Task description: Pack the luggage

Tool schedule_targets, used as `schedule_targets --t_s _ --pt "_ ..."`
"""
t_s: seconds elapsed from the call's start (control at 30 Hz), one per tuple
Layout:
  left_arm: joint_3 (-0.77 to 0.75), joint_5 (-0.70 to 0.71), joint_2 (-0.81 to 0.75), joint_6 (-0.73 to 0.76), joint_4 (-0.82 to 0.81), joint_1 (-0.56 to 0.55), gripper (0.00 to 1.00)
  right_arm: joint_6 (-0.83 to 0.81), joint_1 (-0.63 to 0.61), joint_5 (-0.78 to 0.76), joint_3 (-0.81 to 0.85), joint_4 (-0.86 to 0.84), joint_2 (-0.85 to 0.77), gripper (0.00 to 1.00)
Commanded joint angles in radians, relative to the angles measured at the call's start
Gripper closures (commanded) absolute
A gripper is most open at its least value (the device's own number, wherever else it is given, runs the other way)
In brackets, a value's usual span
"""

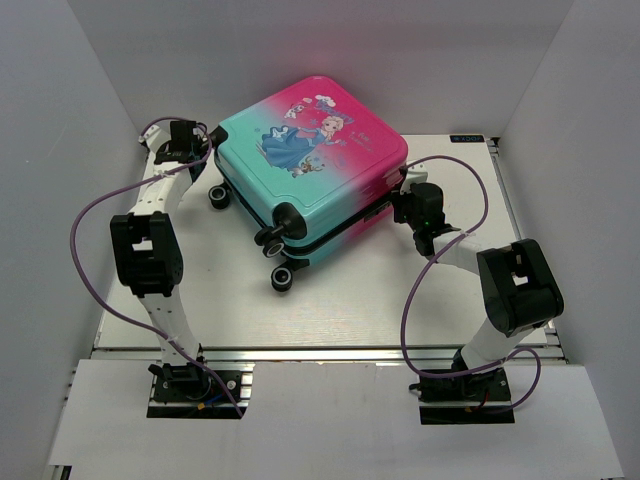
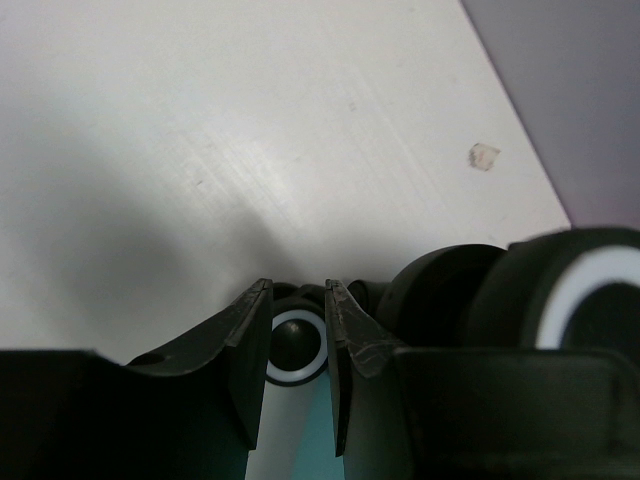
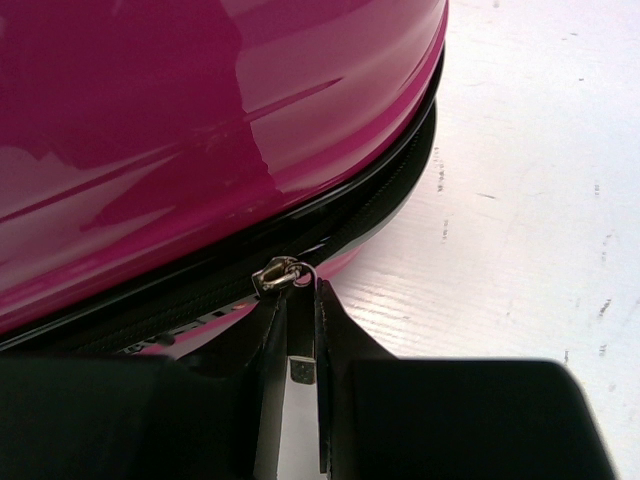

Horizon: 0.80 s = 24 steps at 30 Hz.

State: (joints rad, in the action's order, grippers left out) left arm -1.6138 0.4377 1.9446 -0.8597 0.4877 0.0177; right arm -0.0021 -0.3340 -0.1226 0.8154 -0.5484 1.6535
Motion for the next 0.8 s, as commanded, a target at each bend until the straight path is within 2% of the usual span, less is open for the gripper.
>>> schedule_targets --t_s 0.0,0.13,0.23,0.47,0.57,0.7,0.77 --pt "-0.138 -0.178 0.077 0.008 -0.132 -0.035 0.61 0.007 0.021 -0.1 0.086 -0.071 0.028 1.0" --pt "-0.326 -0.23 0.197 -0.001 -0.12 -0.035 0.61 0.037 0.059 -0.17 0.18 -0.006 0.121 1.0" --pt "-0.412 -0.257 0.27 -0.004 -0.129 -0.035 0.62 0.063 0.096 -0.147 0.255 0.027 0.17 1.0" --pt "-0.552 -0.318 0.401 -0.009 -0.149 -0.035 0.63 -0.032 0.176 -0.127 0.338 -0.015 0.267 1.0" --pt "-0.551 -0.326 0.412 -0.012 -0.158 -0.035 0.63 -0.019 0.214 -0.12 0.356 -0.047 0.287 1.0" --pt "-0.522 -0.323 0.399 -0.013 -0.164 -0.035 0.64 0.043 0.262 -0.219 0.344 -0.143 0.275 1.0" --pt "-0.486 -0.318 0.38 -0.012 -0.163 -0.035 0.64 0.073 0.277 -0.262 0.28 -0.201 0.238 1.0"
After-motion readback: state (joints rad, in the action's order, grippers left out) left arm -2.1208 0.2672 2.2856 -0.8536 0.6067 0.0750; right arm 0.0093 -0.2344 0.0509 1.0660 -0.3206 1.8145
